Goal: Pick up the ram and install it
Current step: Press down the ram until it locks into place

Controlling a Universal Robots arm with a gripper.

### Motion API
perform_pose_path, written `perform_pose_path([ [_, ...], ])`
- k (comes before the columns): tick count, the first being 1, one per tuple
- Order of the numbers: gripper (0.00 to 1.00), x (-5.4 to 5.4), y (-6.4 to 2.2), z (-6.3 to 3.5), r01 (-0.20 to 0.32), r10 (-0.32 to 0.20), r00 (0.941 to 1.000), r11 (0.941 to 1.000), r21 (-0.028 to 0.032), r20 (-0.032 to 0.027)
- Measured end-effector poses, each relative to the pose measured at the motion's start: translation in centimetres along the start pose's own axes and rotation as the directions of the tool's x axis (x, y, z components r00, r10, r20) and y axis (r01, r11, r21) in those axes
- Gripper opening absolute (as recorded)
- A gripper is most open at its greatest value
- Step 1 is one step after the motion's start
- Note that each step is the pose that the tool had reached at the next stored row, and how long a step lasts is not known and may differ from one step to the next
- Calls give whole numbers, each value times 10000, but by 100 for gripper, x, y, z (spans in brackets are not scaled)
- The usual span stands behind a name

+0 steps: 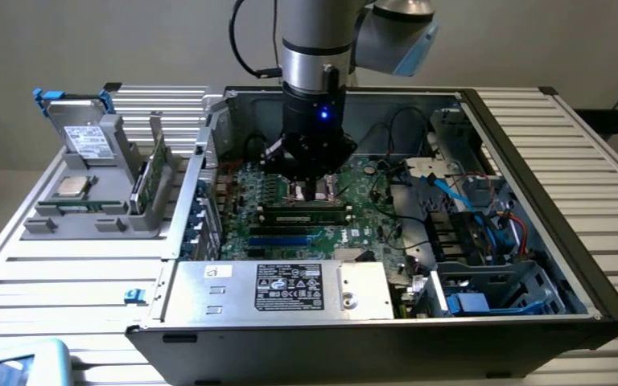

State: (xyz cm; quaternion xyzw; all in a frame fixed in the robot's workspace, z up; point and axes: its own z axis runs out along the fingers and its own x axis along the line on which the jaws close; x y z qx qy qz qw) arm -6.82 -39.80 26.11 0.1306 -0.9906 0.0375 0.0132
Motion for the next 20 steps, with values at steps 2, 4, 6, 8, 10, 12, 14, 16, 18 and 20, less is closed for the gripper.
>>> perform_pose_path([
  [2,11,0,0,0,-276,276,9996,9996,-9,-15],
  [4,11,0,0,0,-540,540,9985,9985,-17,-30],
  [6,11,0,0,0,-799,799,9968,9968,-24,-45],
  [8,11,0,0,0,-1072,1072,9942,9942,-31,-60],
  [10,11,0,0,1,-1331,1331,9911,9911,-38,-75],
  [12,11,-1,0,1,-1589,1589,9873,9873,-45,-91],
  [14,11,0,0,0,-1843,1842,9828,9829,-50,-107],
  [16,11,0,0,0,-2080,2079,9781,9781,-50,-120],
  [18,11,0,0,1,-2243,2242,9745,9745,-25,-116],
  [20,11,0,0,0,-2317,2317,9727,9728,54,-82],
])
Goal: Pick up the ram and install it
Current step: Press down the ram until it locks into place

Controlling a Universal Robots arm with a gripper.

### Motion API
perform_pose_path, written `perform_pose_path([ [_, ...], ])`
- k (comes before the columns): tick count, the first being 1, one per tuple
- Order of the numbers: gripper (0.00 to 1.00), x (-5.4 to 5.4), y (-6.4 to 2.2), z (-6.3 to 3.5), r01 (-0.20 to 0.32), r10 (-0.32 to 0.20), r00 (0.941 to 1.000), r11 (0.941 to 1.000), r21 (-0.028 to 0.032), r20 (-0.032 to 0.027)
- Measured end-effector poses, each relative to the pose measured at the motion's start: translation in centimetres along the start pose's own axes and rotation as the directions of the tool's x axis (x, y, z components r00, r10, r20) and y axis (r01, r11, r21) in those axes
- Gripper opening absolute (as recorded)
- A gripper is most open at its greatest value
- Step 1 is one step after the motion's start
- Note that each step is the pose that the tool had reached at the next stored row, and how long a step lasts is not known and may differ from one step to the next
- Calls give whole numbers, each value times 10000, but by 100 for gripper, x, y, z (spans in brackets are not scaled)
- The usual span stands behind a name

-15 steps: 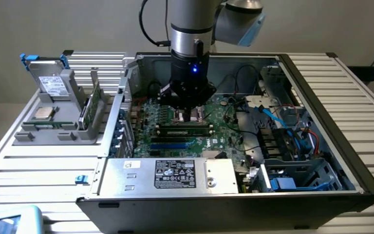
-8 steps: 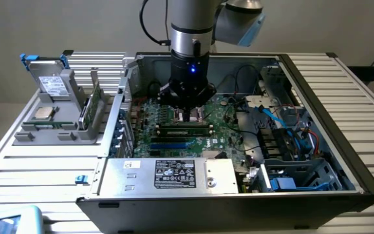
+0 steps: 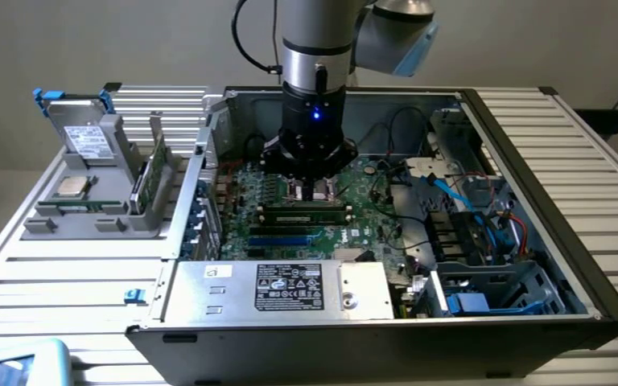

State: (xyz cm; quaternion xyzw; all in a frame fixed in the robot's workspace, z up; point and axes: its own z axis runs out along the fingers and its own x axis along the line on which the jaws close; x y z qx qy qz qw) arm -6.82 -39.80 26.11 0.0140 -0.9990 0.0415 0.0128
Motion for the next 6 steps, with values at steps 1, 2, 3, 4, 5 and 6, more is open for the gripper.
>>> perform_pose_path([
  [1,11,0,0,0,0,0,10000,10000,0,1],
  [2,11,0,0,0,-1,1,10000,10000,1,1],
  [3,11,0,0,0,-2,2,10000,10000,1,0],
  [4,11,0,0,0,-2,2,10000,10000,1,1],
  [5,11,0,0,0,-2,2,10000,10000,1,1],
  [6,11,0,0,0,-2,2,10000,10000,1,1],
])
